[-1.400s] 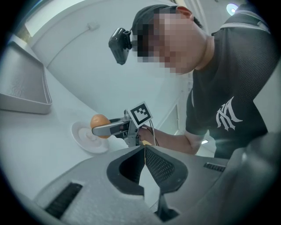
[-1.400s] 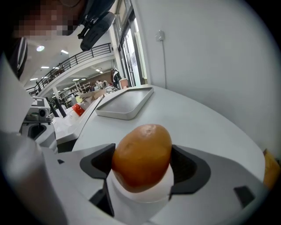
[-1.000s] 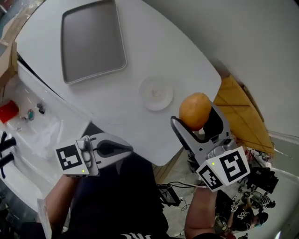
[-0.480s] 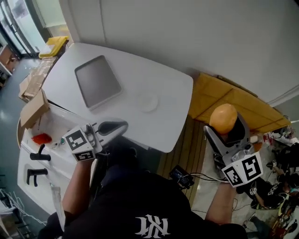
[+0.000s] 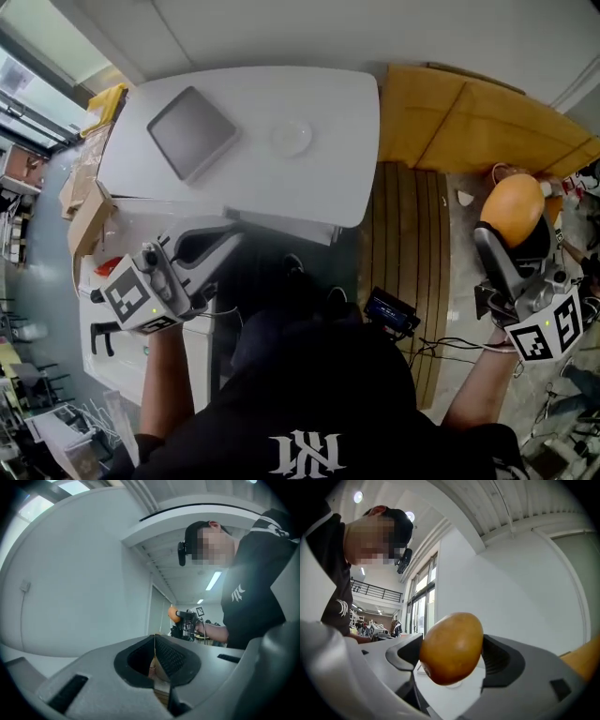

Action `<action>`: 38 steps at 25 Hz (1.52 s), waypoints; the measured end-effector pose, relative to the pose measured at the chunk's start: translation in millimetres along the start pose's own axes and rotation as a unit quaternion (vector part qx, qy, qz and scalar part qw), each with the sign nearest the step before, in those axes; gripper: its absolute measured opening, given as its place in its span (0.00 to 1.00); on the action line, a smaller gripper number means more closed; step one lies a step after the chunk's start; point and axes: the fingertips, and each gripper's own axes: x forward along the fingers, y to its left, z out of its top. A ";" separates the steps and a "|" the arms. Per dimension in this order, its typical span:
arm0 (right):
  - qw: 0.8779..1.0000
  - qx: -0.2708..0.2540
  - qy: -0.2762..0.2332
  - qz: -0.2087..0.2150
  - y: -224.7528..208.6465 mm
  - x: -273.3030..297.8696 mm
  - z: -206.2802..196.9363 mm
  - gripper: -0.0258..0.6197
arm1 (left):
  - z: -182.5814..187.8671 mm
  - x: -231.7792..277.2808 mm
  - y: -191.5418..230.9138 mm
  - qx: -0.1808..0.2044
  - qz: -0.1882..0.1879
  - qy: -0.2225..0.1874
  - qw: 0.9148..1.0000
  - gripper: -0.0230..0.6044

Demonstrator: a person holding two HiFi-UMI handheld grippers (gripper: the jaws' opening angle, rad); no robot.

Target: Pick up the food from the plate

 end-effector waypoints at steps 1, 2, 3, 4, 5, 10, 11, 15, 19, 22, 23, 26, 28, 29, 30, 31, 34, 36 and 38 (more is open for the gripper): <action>1.000 0.006 -0.001 0.004 6.6 -4.5 -5.6 0.65 | -5.2 -3.4 -8.0 0.001 -0.005 0.005 1.000 0.05; 1.000 0.015 -0.002 0.009 13.6 -7.1 -11.8 0.65 | -14.2 -8.2 -13.6 0.001 -0.006 0.015 1.000 0.05; 1.000 0.025 -0.003 0.014 20.9 -8.5 -17.1 0.65 | -23.7 -13.3 -17.9 0.000 -0.007 0.025 1.000 0.05; 0.999 0.034 -0.003 0.019 28.6 -8.8 -20.5 0.65 | -28.7 -16.8 -23.0 -0.004 -0.010 0.027 1.000 0.05; 0.999 0.040 -0.003 0.024 36.9 -8.1 -22.1 0.65 | -28.9 -18.9 -29.1 -0.008 -0.017 0.021 1.000 0.05; 0.997 0.048 0.008 0.058 88.1 4.9 -20.4 0.65 | -35.3 -40.3 -34.5 -0.013 -0.024 0.014 1.000 0.05; 0.997 0.050 0.011 0.063 98.5 7.6 -17.8 0.65 | -29.9 -44.8 -34.3 -0.013 -0.023 0.009 1.000 0.05; 0.994 0.069 0.019 0.088 155.4 15.1 -11.7 0.65 | -7.5 -91.3 -50.4 -0.005 -0.022 -0.002 1.000 0.05; 0.991 0.072 0.030 0.108 222.6 16.8 -19.5 0.65 | -10.8 -146.4 -68.6 -0.005 -0.014 -0.019 1.000 0.05; 0.989 0.077 0.047 0.118 249.9 19.2 -30.5 0.65 | -16.6 -159.3 -74.9 -0.012 -0.018 -0.029 0.999 0.05; 0.988 0.081 0.052 0.121 257.4 18.5 -33.6 0.65 | -19.1 -160.4 -76.4 -0.016 -0.020 -0.030 0.999 0.05; 0.985 0.092 0.062 0.136 275.4 16.5 -39.4 0.65 | -23.4 -158.4 -81.3 -0.023 -0.025 -0.031 0.999 0.05; 0.982 0.102 0.060 0.149 281.4 15.4 -39.5 0.65 | -25.0 -154.5 -88.0 -0.017 -0.031 -0.021 0.999 0.05; 0.980 0.108 0.057 0.155 282.5 14.5 -39.4 0.65 | -26.1 -153.0 -91.8 -0.014 -0.032 -0.014 0.999 0.05; 0.979 0.113 0.053 0.161 282.6 13.7 -40.1 0.65 | -27.3 -152.2 -94.9 -0.010 -0.032 -0.005 0.999 0.05; 0.978 0.117 0.049 0.166 282.1 13.3 -41.8 0.65 | -28.3 -152.1 -96.8 -0.007 -0.030 0.001 1.000 0.05; 0.974 0.126 0.043 0.181 281.6 13.3 -49.3 0.65 | -27.9 -150.7 -101.2 -0.009 -0.025 -0.007 1.000 0.05; 0.973 0.123 0.040 0.189 280.6 11.1 -50.1 0.65 | -26.7 -144.6 -106.8 -0.014 -0.028 -0.013 0.999 0.05; 0.973 0.121 0.037 0.194 277.0 5.2 -49.2 0.65 | -24.6 -133.7 -113.6 -0.012 -0.036 -0.007 0.999 0.05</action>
